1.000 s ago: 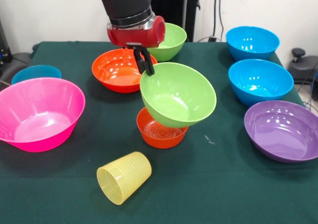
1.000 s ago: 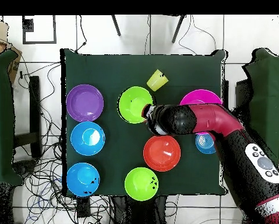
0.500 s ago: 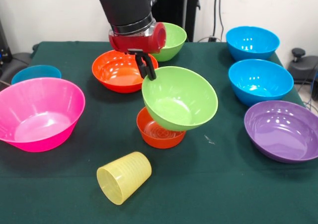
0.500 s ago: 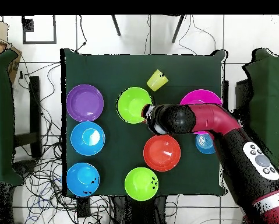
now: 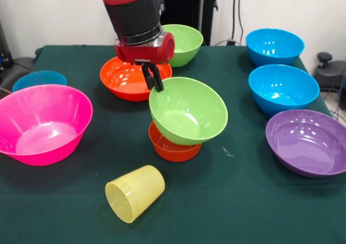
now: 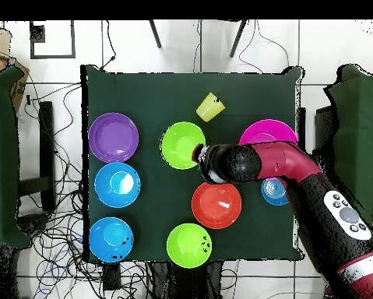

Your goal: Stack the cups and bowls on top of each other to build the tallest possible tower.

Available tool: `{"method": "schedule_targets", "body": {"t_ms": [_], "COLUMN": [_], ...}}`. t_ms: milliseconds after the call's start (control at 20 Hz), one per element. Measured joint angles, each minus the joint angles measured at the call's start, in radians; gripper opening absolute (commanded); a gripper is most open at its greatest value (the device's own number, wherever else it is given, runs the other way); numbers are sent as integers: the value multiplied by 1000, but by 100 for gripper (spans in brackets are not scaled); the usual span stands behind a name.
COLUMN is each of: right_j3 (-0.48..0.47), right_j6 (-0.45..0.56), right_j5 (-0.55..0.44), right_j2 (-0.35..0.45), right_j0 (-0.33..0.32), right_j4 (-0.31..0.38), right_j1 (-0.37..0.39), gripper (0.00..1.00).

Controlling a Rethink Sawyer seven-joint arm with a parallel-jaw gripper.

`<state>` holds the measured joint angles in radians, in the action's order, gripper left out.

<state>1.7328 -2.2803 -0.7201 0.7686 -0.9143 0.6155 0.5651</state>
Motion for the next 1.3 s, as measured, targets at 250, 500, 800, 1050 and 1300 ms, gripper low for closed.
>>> {"method": "schedule_targets", "body": {"t_ms": [250, 500, 800, 1050, 1300], "right_j3": [0, 0, 0, 0, 0], "right_j6": [18, 51, 92, 95, 95], "right_j5": [0, 0, 0, 0, -6], "right_j2": [0, 0, 0, 0, 0], "right_j0": [-17, -23, -23, -22, -22], "right_j4": [26, 33, 36, 37, 37], "right_j1": [-19, -32, -39, -39, -39], "gripper": [0, 0, 0, 0, 0]}}
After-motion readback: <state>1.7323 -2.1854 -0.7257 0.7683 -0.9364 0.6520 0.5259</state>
